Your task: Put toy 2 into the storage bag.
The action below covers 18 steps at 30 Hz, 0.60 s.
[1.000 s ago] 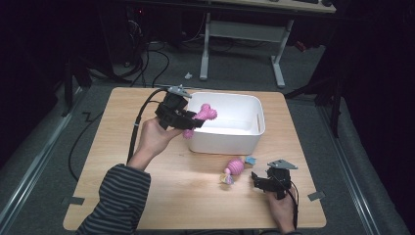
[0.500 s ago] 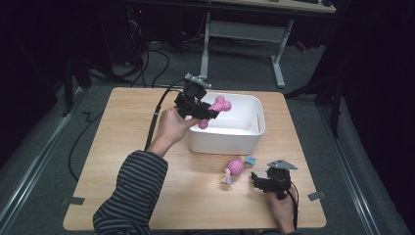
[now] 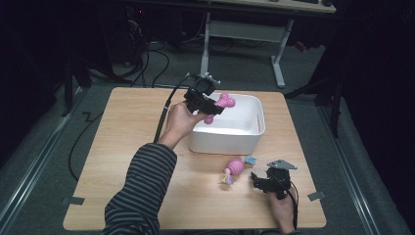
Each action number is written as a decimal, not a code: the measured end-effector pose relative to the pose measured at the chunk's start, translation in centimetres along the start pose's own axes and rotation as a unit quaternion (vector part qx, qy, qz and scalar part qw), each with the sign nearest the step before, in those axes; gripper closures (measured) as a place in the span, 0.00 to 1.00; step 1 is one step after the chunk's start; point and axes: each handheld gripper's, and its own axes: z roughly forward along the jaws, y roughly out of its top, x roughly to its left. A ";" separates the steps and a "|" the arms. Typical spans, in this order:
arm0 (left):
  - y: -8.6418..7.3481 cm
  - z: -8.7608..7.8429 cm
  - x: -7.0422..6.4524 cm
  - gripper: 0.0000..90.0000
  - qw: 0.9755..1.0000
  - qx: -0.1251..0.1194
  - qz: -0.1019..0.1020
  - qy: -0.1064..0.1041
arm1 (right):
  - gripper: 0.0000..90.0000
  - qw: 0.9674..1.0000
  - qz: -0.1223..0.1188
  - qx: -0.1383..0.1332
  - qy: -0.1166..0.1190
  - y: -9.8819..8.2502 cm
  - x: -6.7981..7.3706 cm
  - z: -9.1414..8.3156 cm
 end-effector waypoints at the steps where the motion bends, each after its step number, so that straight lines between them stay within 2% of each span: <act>1: -0.2 0.3 0.2 0.66 1.000 -0.007 -0.001 0.000 | 0.17 1.000 -0.003 -0.001 0.000 0.0 0.0 0.0; 4: -0.4 0.7 0.1 0.66 1.000 -0.012 0.007 0.008 | 0.17 1.000 -0.003 0.000 0.001 0.0 0.0 0.0; 5: -0.4 1.2 0.2 0.66 1.000 -0.008 0.010 -0.001 | 0.17 1.000 -0.003 0.000 0.002 0.0 0.0 0.0; 7: -0.5 1.4 0.2 0.66 1.000 -0.002 0.011 -0.001 | 0.17 1.000 -0.002 0.001 0.003 0.0 0.0 0.0; 11: -1.0 2.6 0.2 0.66 1.000 0.007 -0.002 -0.010 | 0.17 1.000 -0.002 0.001 0.004 0.1 0.1 0.0; 15: -1.2 3.3 0.2 0.66 1.000 0.004 -0.002 -0.008 | 0.17 1.000 -0.003 0.000 0.004 0.1 0.1 0.0; 18: -1.3 3.9 0.2 0.66 1.000 0.013 -0.003 -0.007 | 0.17 1.000 -0.003 0.000 0.004 0.1 0.1 0.0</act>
